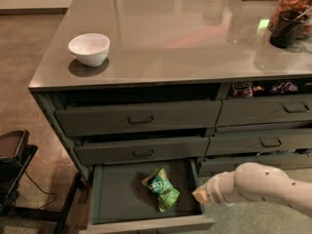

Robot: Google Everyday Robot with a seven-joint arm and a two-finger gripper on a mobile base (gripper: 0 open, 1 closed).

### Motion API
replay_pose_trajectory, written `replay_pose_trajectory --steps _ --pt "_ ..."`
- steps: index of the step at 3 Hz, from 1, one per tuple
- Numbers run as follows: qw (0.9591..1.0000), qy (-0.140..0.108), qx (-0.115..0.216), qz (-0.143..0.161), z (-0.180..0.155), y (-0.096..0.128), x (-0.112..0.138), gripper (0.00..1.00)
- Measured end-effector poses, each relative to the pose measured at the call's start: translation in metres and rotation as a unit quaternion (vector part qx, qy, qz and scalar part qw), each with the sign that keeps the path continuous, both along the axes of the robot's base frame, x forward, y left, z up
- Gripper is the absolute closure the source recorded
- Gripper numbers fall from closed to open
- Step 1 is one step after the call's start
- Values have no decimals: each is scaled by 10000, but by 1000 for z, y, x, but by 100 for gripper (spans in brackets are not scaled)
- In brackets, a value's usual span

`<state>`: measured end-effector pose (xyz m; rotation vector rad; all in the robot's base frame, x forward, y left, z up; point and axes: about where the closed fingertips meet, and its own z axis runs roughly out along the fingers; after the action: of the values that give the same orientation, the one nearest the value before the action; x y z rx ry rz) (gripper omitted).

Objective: Pick green rice chip bag from bottom drawer and place on counter

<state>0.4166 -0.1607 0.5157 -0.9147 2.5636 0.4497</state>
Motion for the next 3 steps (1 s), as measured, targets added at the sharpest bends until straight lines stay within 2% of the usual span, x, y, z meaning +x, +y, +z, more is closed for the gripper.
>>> replay_pose_trajectory --steps 1,2,3 --pt "9991 -373 194 -75 -35 17 9 100" --pt "9951 -657 678 -304 -93 42 41 100" --pt "9951 -659 673 -299 -92 42 41 100"
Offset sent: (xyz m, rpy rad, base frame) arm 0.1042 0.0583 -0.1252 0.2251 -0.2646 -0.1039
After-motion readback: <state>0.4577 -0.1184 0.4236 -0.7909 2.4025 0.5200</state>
